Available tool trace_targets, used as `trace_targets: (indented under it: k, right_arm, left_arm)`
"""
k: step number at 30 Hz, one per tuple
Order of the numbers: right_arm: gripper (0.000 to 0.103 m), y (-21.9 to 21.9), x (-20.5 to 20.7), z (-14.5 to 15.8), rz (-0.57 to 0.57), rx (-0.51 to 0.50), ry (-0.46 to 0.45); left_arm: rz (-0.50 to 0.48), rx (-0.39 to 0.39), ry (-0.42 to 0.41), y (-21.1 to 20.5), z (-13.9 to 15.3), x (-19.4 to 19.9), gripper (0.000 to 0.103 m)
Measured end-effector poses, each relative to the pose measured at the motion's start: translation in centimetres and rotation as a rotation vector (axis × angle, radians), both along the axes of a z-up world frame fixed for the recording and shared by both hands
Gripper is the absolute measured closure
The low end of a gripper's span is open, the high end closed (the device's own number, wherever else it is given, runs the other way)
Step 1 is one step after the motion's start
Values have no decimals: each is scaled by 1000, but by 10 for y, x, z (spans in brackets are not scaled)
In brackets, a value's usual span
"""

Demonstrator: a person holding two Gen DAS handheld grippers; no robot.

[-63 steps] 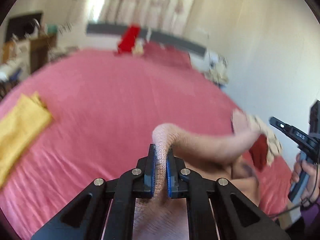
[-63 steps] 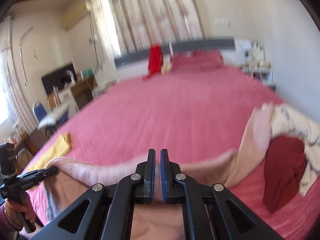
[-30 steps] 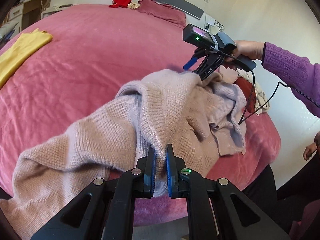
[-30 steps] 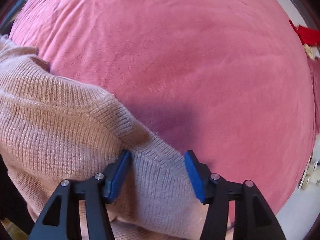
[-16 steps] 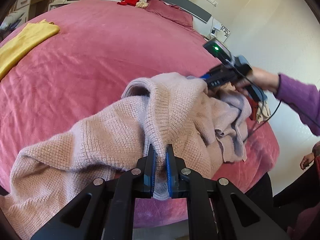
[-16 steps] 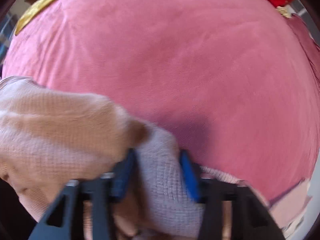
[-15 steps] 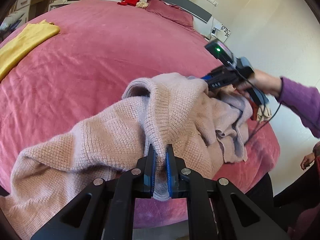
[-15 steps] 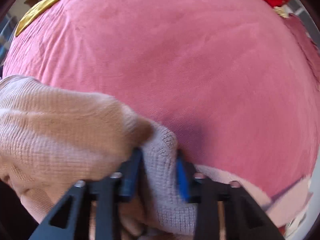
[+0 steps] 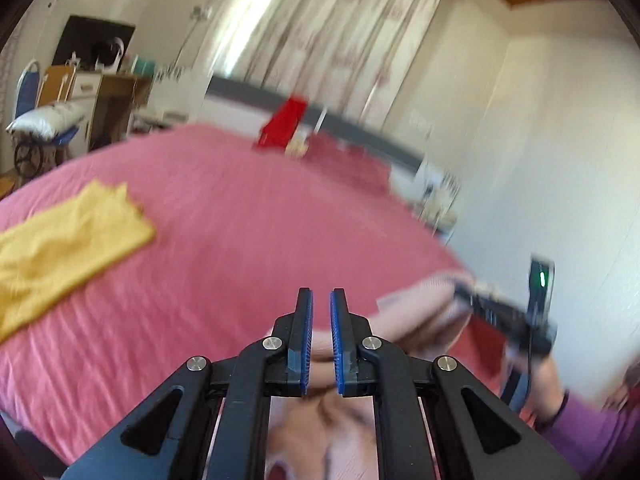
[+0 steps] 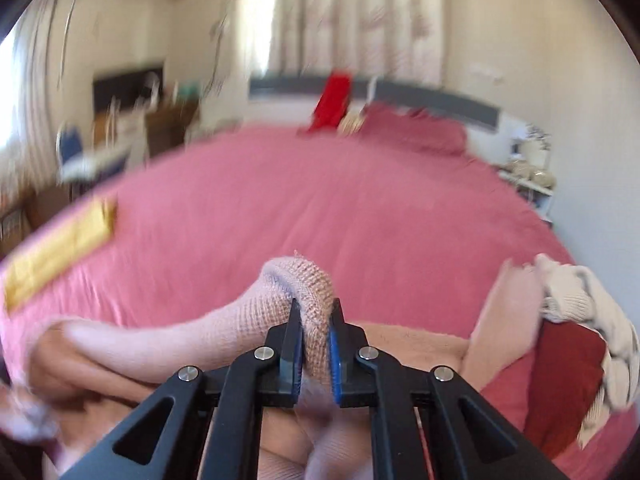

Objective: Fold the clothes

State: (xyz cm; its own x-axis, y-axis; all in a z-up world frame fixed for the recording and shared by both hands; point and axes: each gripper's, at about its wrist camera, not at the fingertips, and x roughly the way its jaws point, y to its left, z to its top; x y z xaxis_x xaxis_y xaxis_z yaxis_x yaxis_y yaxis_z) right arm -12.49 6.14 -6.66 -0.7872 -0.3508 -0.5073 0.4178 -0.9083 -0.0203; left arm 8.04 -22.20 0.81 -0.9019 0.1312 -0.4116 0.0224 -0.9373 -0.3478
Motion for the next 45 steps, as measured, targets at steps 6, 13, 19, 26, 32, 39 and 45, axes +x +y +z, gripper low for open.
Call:
trace_targets:
  k: [6,13,19,26,32,39,45]
  right_arm:
    - [94,-1,51,35,35,-102,-13]
    - [94,25,105,-21,12,-16,-259]
    - [94,55,99,-77,-28,-119,-423]
    - [94,50,102,-90,-2,-93,-438]
    - [93,55,102,-96,1,-111,-454]
    - [91,50,104,-93,49,-77,-430]
    - [80,43,99,-96,131,-45,-464]
  left_arm:
    - [-52,-74,-12,4,2,-8,88]
    - [-265,-256,-178,22,-45,-56,59]
    - [-461,-423,-296,37,-78,-101,41]
    - [-684,-538,-447,47,-113,-155,23]
    - [-822,-494,-671,54,-161,-187,23]
    - [-666,-389,-579,45,-159,-164,66]
    - [-536,-576,-416,71,-137,-113,84]
